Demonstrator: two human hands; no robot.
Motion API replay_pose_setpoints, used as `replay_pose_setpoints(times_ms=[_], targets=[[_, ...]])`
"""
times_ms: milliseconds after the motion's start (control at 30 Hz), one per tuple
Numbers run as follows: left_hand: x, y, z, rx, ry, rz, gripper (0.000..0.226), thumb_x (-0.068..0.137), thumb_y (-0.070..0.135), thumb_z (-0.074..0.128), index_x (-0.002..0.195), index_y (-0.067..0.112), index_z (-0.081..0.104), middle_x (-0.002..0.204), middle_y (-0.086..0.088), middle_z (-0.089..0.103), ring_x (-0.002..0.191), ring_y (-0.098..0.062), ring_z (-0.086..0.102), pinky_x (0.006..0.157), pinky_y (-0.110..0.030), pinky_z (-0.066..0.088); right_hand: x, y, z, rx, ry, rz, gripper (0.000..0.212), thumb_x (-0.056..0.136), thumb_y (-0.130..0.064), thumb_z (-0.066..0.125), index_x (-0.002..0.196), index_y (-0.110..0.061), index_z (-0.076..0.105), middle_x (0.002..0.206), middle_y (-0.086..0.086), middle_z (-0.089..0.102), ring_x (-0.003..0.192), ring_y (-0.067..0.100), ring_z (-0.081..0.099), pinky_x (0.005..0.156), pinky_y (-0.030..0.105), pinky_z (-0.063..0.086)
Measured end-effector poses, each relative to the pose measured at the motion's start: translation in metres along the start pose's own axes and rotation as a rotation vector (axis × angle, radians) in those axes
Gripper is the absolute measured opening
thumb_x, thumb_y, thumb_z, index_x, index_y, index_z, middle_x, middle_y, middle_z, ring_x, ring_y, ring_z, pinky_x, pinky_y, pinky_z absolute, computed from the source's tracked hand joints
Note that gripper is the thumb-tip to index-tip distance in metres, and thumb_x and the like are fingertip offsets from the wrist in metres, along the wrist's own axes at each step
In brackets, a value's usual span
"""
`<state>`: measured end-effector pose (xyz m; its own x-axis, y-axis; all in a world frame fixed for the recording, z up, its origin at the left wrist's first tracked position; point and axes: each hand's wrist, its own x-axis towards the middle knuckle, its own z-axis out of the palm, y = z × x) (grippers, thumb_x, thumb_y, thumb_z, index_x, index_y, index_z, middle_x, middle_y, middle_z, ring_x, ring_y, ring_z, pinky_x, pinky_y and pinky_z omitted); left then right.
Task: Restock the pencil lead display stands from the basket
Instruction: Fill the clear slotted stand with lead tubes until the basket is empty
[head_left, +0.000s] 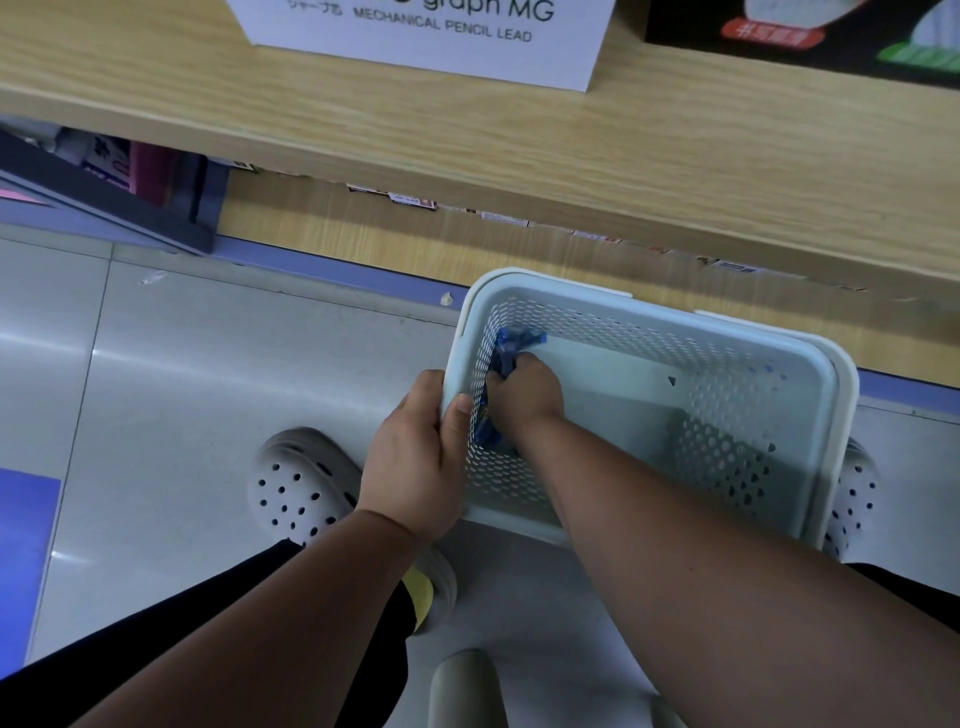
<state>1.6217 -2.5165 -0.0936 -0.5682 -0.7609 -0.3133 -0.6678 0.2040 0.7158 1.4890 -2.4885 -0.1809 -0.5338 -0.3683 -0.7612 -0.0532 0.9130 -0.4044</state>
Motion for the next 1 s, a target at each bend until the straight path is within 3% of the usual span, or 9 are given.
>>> replay_pose_setpoints(times_ms=[67,200,433,567,733,867,1000], targets=[[-0.001,0.0,0.0,-0.011,0.008,-0.009,0.025,0.1,0.043,0.036,0.099,0.021,0.049,0.073,0.004,0.057,0.066,-0.016,0.052,0.058,-0.038,0.038,0.0,0.001,-0.002,0.021,-0.042,-0.027,0.027,0.102,-0.022,0.051,0.117,-0.002,0.061,0.121,0.018,0.064,0.111,0.035,0.06,0.077,0.027,0.038],[0.0,0.0,-0.001,0.015,-0.012,-0.007,0.028,0.099,0.044,0.034,0.1,0.02,0.048,0.074,0.003,0.057,0.067,-0.021,0.053,0.057,-0.038,0.038,-0.005,0.003,-0.002,0.117,-0.058,-0.03,0.026,0.101,-0.021,0.051,0.113,-0.001,0.062,0.116,0.018,0.064,0.106,0.035,0.06,0.077,0.029,0.039],[0.0,0.0,-0.002,0.019,-0.017,-0.005,0.029,0.099,0.044,0.034,0.098,0.018,0.047,0.073,0.002,0.056,0.066,-0.022,0.053,0.057,-0.039,0.039,0.0,0.0,-0.001,0.243,-0.067,0.058,0.025,0.1,-0.026,0.055,0.103,-0.004,0.067,0.102,0.018,0.069,0.095,0.035,0.065,0.082,0.037,0.053],[0.0,0.0,-0.001,0.017,-0.024,-0.006,0.027,0.1,0.044,0.034,0.098,0.021,0.046,0.072,0.004,0.056,0.065,-0.02,0.053,0.057,-0.04,0.041,-0.001,-0.002,0.004,0.269,-0.069,0.079,0.031,0.101,-0.028,0.051,0.113,-0.003,0.065,0.111,0.018,0.068,0.103,0.036,0.064,0.09,0.04,0.053],[-0.001,-0.001,-0.002,0.005,-0.023,-0.007,0.024,0.099,0.043,0.034,0.098,0.022,0.046,0.071,0.007,0.054,0.065,-0.012,0.052,0.056,-0.037,0.037,-0.004,-0.007,0.008,0.257,-0.043,0.095,0.035,0.103,-0.026,0.047,0.123,0.0,0.059,0.125,0.02,0.063,0.113,0.037,0.06,0.087,0.034,0.045],[0.0,-0.001,-0.002,0.0,-0.025,-0.002,0.021,0.099,0.043,0.034,0.095,0.024,0.044,0.069,0.009,0.052,0.064,-0.009,0.051,0.055,-0.034,0.03,-0.008,-0.012,0.01,0.279,-0.031,0.116,0.033,0.102,-0.027,0.046,0.12,-0.002,0.058,0.122,0.02,0.064,0.111,0.038,0.062,0.094,0.038,0.05],[0.0,-0.002,-0.002,-0.009,-0.022,0.01,0.027,0.099,0.044,0.034,0.097,0.02,0.046,0.071,0.007,0.054,0.065,-0.014,0.052,0.057,-0.038,0.035,-0.01,-0.016,0.009,0.299,-0.027,0.145,0.031,0.1,-0.027,0.047,0.115,-0.003,0.06,0.118,0.019,0.066,0.108,0.037,0.063,0.095,0.043,0.052]])
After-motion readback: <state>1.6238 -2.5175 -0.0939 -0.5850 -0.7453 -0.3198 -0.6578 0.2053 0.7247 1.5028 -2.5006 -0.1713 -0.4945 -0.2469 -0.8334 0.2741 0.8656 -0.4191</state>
